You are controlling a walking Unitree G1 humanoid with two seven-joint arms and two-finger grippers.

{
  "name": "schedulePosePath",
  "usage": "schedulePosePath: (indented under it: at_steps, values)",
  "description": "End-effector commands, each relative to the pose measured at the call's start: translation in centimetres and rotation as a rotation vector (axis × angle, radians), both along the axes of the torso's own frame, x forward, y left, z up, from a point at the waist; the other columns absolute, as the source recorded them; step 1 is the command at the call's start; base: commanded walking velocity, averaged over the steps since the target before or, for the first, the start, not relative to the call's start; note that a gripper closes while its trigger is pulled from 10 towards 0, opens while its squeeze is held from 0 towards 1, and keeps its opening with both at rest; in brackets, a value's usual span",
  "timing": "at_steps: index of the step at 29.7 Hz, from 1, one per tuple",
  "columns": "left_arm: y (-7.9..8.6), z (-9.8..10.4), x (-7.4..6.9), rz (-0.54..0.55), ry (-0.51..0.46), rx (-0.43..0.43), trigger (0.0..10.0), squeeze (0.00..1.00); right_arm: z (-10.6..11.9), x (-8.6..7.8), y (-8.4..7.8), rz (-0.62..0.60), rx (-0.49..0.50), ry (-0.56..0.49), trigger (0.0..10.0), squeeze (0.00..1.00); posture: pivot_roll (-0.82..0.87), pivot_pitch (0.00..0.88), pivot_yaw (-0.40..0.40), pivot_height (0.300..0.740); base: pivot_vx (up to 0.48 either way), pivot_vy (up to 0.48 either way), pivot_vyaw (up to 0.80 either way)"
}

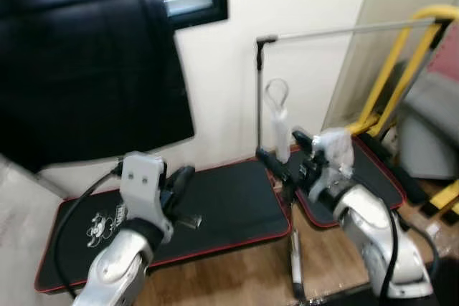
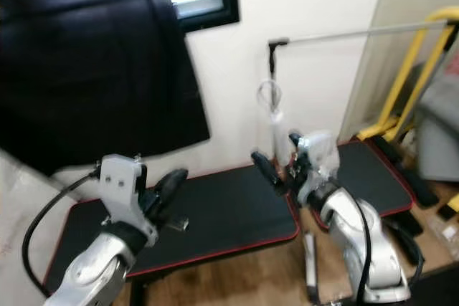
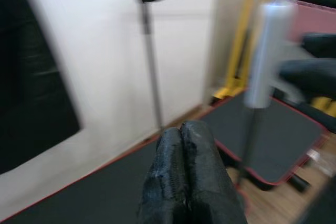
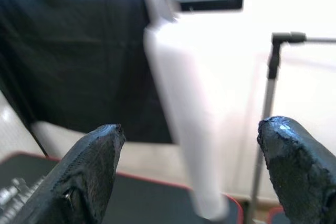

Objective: Sweep floor

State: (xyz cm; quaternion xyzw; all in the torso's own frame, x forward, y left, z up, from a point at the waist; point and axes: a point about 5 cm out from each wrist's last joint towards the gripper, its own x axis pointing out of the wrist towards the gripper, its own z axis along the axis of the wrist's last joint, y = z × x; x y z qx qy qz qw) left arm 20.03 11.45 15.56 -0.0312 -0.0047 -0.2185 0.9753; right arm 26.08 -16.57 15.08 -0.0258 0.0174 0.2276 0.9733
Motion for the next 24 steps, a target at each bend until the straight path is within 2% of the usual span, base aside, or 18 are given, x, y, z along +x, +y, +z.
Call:
schedulePosePath:
  at_steps: [1,2,3,4,5,9,16,24]
  values:
    - [-0.3,0.0,-0.5,-0.107,0.000,0.024,10.0,0.00,0.0,-0.1,0.4,0.003,-0.011,0.006,10.0,0.39,-0.10,0.000,0.013,0.740,0.000,0.000,0.00]
    - [-0.4,-0.1,-0.6,-0.125,0.002,0.034,10.0,0.00,-0.1,-0.1,0.4,0.000,-0.027,0.016,10.0,0.39,-0.10,0.000,0.013,0.740,0.000,0.000,0.00]
    - [-0.6,-0.1,-0.9,-0.151,0.004,0.050,10.0,0.00,-0.1,-0.3,0.9,0.005,-0.036,0.033,10.0,0.00,-0.10,0.011,0.006,0.740,0.000,0.000,0.00]
    - [-0.6,-0.1,-0.9,-0.151,0.004,0.050,10.0,0.00,-0.1,-0.3,0.9,0.005,-0.036,0.033,10.0,0.00,-0.10,0.011,0.006,0.740,0.000,0.000,0.00]
    - [-0.8,0.0,-1.3,-0.184,0.005,0.072,10.0,0.00,-0.2,-0.5,1.7,0.010,-0.044,0.055,10.0,0.00,-0.10,0.022,0.001,0.740,0.000,0.000,0.00]
    - [-1.0,0.1,-1.6,-0.201,0.003,0.084,10.0,0.00,-0.4,-0.4,2.0,-0.002,-0.062,0.071,10.0,0.00,-0.09,0.036,-0.003,0.740,0.000,0.000,0.00]
    - [-1.5,0.6,-2.4,-0.232,0.004,0.055,10.0,0.00,-0.5,1.5,1.7,-0.113,-0.114,0.125,10.0,0.00,-0.07,0.073,-0.012,0.740,0.000,0.000,0.00]
    - [-1.6,0.8,-2.9,-0.243,0.007,0.038,10.0,0.00,0.0,2.2,1.9,-0.202,-0.167,0.106,10.0,0.00,-0.07,0.093,-0.011,0.740,0.000,0.000,0.00]
